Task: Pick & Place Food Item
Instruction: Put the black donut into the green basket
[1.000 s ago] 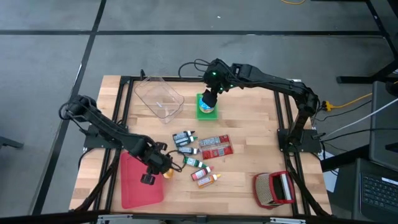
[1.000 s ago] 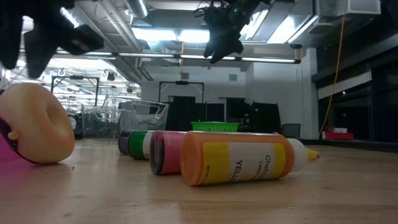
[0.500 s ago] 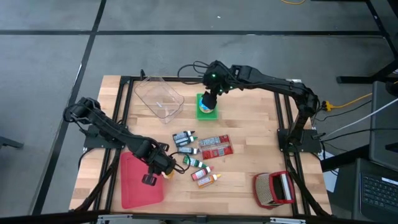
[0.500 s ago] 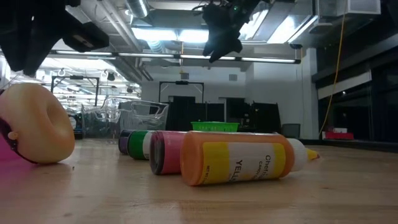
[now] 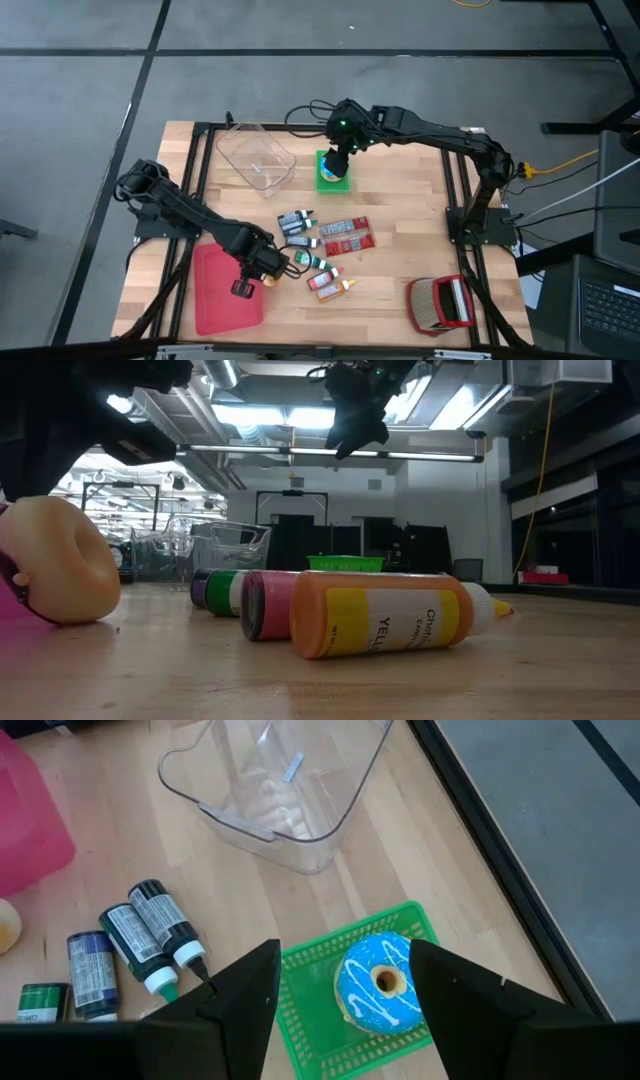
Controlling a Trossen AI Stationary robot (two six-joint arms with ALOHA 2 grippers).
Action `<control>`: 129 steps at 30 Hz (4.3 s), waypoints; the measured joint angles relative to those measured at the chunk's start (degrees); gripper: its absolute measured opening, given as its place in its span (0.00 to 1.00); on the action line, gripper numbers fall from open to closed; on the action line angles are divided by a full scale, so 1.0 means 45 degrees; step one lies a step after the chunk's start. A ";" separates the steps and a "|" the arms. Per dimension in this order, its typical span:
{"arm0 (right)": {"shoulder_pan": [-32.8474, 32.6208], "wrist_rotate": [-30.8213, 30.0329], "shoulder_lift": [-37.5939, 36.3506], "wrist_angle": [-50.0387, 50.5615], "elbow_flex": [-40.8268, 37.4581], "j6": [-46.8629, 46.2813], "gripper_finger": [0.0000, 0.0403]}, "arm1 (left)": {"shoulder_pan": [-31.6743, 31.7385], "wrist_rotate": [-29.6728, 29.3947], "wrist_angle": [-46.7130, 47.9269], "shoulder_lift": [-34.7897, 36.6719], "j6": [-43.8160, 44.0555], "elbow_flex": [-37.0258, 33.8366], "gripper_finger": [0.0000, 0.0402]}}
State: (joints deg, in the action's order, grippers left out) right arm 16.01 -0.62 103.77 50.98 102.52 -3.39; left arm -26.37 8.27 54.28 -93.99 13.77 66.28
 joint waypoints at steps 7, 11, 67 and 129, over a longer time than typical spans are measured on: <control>0.0000 0.0000 0.0000 0.0004 0.0000 0.0192 0.56 | 0.0383 0.0011 -0.0005 -0.0017 -0.0233 0.0000 0.04; 0.0000 0.0000 0.0000 0.0002 0.0000 0.0203 0.56 | 0.0745 -0.0015 -0.0143 -0.0017 -0.0681 0.0000 0.04; -0.0563 0.0374 0.0000 0.0233 0.0000 0.0271 0.56 | -0.1741 -0.6176 -0.2740 -0.2770 0.5242 0.1506 0.45; 0.0858 -0.0107 -0.3820 0.0436 -0.0010 0.0517 0.56 | 0.4442 -0.8166 -0.3039 -0.1794 -0.5268 0.3167 0.05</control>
State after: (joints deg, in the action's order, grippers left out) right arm 19.87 -1.10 86.58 52.94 102.48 -1.06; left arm -6.38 -28.48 40.60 -102.06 -9.93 80.53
